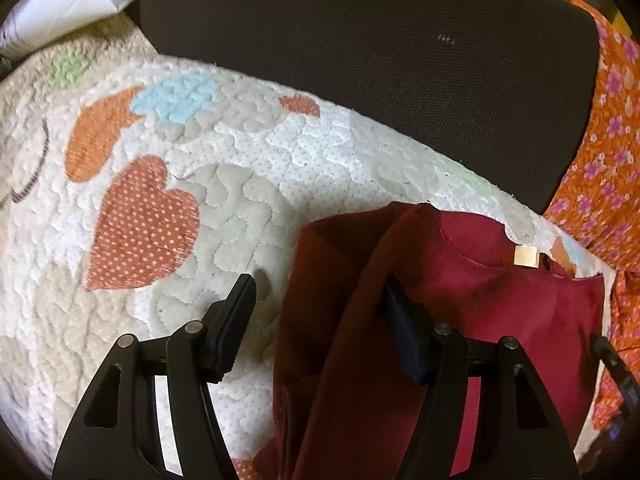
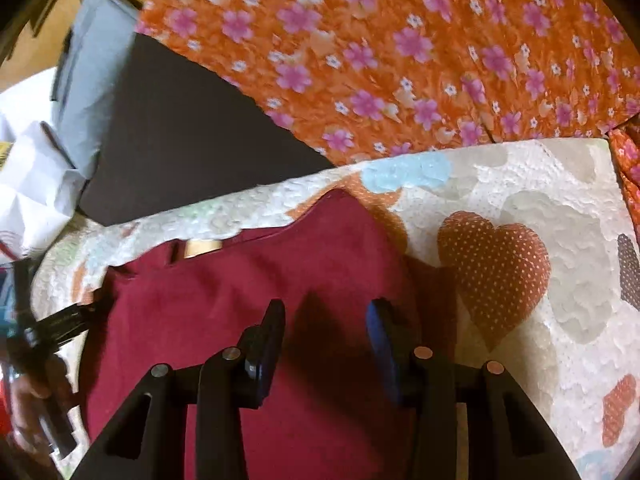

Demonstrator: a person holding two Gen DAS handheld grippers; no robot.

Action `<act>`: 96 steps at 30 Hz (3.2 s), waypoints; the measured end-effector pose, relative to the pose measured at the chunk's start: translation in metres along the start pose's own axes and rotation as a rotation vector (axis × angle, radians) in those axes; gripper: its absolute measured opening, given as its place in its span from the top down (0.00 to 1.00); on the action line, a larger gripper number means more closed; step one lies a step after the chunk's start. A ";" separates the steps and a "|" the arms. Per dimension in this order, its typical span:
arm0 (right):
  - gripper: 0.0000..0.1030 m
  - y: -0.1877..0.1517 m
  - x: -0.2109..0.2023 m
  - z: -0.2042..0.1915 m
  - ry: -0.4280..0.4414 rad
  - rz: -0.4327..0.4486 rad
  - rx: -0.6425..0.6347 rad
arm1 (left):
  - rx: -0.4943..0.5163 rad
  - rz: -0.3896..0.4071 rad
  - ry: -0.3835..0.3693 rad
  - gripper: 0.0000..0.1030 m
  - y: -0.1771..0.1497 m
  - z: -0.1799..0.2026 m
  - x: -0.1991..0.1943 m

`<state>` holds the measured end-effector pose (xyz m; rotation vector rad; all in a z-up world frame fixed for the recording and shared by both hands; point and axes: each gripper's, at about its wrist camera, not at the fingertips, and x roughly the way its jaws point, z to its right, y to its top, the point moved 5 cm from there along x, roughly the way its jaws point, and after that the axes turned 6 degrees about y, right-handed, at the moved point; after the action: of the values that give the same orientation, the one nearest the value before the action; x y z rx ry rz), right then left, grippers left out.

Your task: Fold small clothes

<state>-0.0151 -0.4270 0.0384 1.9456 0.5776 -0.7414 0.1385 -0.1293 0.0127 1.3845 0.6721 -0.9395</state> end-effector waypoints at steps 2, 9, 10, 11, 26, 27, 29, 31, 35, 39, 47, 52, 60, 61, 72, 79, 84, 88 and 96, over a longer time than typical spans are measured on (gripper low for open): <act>0.60 -0.005 -0.013 -0.007 0.007 0.011 -0.016 | 0.025 0.028 0.023 0.37 -0.001 0.002 -0.010; 0.60 -0.043 -0.024 -0.014 -0.019 -0.027 -0.041 | 0.065 0.090 0.036 0.37 -0.008 0.002 -0.051; 0.60 -0.047 -0.018 -0.011 -0.039 -0.048 -0.040 | 0.065 0.092 0.038 0.37 -0.010 0.001 -0.058; 0.60 -0.051 -0.011 -0.007 -0.050 -0.077 -0.036 | 0.065 0.092 0.040 0.37 -0.013 0.000 -0.064; 0.60 -0.046 -0.018 -0.056 0.067 -0.075 -0.027 | 0.053 0.052 0.043 0.37 -0.054 -0.020 -0.078; 0.60 -0.047 -0.015 -0.061 0.077 -0.078 -0.037 | 0.044 0.042 0.046 0.37 -0.055 -0.024 -0.072; 0.60 -0.046 -0.007 -0.070 0.082 -0.083 -0.058 | 0.026 0.021 0.035 0.37 -0.055 -0.028 -0.062; 0.60 -0.043 0.004 -0.077 0.081 -0.086 -0.068 | -0.006 -0.006 0.010 0.37 -0.053 -0.030 -0.054; 0.60 -0.033 0.024 -0.088 0.088 -0.086 -0.076 | -0.036 -0.015 -0.009 0.37 -0.044 -0.027 -0.046; 0.60 -0.014 0.039 -0.120 0.188 -0.065 -0.083 | -0.018 -0.037 0.009 0.37 -0.044 -0.024 -0.038; 0.57 0.016 0.092 -0.192 0.397 -0.134 0.001 | 0.031 -0.035 0.029 0.37 -0.054 -0.031 -0.033; 0.64 0.010 0.137 -0.224 0.371 -0.206 -0.076 | 0.028 -0.030 0.001 0.37 -0.056 -0.041 -0.041; 0.73 0.014 0.172 -0.246 0.333 -0.217 -0.090 | -0.037 -0.036 0.005 0.37 -0.050 -0.055 -0.042; 0.72 0.014 0.169 -0.246 0.344 -0.213 -0.094 | -0.055 -0.050 -0.006 0.37 -0.051 -0.057 -0.041; 0.72 0.008 0.082 -0.169 0.364 -0.113 -0.044 | -0.048 -0.067 -0.022 0.37 -0.058 -0.048 -0.040; 0.72 -0.006 0.093 -0.122 0.262 -0.125 -0.004 | -0.044 -0.067 -0.003 0.37 -0.057 -0.045 -0.033; 0.72 -0.008 0.073 -0.134 0.311 -0.124 -0.018 | -0.071 -0.076 -0.026 0.37 -0.057 -0.048 -0.035; 0.70 -0.024 0.070 -0.137 0.306 -0.132 -0.038 | -0.070 -0.082 -0.028 0.37 -0.057 -0.050 -0.038; 0.65 -0.034 0.064 -0.138 0.324 -0.155 -0.035 | -0.143 -0.132 -0.167 0.30 -0.059 -0.056 -0.048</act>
<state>0.0429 -0.2833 0.0242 2.0184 0.9402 -0.5071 0.0713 -0.0634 0.0182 1.1330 0.6952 -1.0778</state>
